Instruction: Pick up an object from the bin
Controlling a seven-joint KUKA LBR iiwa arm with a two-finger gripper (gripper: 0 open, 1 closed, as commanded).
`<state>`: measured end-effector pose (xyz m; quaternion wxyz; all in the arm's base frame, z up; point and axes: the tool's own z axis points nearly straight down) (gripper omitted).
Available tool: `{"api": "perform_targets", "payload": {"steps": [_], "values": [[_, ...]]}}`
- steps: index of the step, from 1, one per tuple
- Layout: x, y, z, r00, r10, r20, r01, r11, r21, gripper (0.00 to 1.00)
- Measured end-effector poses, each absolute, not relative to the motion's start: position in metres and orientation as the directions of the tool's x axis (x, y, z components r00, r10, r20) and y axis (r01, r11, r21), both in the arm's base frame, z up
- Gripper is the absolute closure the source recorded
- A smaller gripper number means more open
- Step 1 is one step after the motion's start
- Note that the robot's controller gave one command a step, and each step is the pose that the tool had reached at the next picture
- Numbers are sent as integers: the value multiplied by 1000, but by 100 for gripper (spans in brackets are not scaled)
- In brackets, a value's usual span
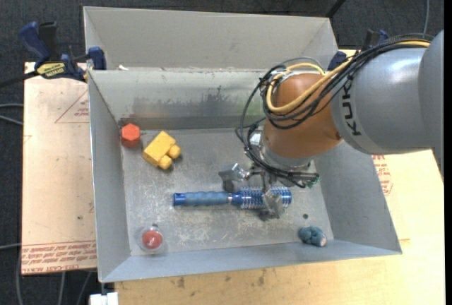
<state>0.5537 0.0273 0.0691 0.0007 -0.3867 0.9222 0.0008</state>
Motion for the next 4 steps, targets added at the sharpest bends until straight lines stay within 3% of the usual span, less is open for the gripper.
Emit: {"api": "perform_targets", "payload": {"steps": [1, 2, 4], "values": [[554, 28, 69, -703, -712, -3, -712, 703, 2, 0], [554, 28, 69, -703, -711, -4, -711, 703, 1, 100], [557, 29, 182, -708, -707, -6, -707, 708, -4, 100]]}}
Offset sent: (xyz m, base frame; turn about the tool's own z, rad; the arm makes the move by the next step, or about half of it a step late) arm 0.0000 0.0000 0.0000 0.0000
